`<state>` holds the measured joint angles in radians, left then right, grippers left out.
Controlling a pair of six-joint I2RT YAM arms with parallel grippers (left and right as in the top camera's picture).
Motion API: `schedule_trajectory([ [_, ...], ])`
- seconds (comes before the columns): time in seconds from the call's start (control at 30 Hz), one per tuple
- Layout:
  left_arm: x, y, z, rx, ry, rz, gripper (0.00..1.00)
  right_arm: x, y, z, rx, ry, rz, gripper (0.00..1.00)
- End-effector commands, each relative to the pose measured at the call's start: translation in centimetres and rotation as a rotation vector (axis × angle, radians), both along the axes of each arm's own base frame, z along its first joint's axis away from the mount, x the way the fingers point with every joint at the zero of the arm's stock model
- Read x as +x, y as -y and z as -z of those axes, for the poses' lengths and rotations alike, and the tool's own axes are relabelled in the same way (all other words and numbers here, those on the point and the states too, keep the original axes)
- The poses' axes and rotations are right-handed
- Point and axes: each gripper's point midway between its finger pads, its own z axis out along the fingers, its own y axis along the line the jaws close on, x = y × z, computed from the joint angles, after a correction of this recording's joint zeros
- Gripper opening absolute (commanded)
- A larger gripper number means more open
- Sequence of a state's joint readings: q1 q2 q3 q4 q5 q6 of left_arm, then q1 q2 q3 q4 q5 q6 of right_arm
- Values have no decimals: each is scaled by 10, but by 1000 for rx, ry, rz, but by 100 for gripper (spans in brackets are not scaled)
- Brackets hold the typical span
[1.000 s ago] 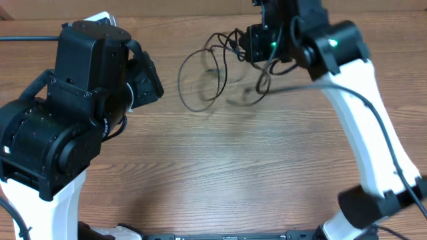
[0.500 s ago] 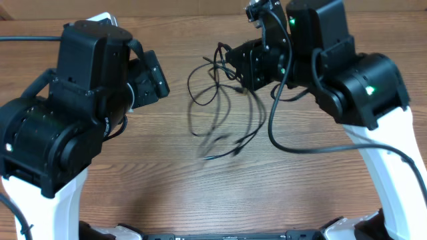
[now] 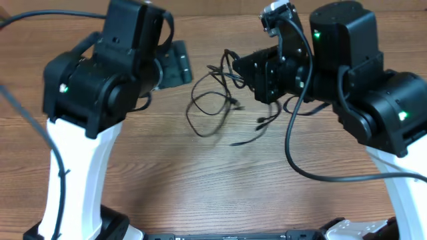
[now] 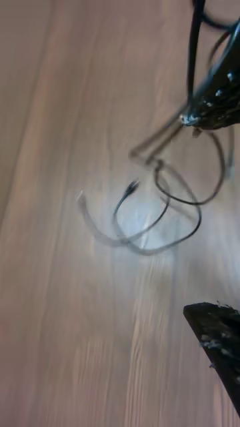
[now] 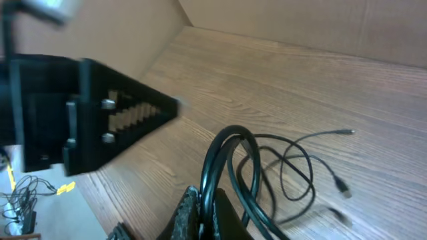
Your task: Untangle cables
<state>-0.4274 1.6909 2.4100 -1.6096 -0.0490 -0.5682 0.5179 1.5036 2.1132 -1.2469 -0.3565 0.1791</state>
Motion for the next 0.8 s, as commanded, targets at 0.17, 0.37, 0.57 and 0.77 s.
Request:
schedule_trajectory([
  [0.17,-13,43,7,-199,-126,132,82,-18,7,-13,-11,49,-40,4],
  [0.37,-18,44,12,-136,-123,239,82,-11,11,-18,-14,86,-12,4],
  [0.57,-20,36,16,-182,-182,130,81,-7,9,-27,5,122,-8,4],
  [0.77,-16,35,15,-161,-153,154,82,-9,10,-31,14,137,-8,4],
])
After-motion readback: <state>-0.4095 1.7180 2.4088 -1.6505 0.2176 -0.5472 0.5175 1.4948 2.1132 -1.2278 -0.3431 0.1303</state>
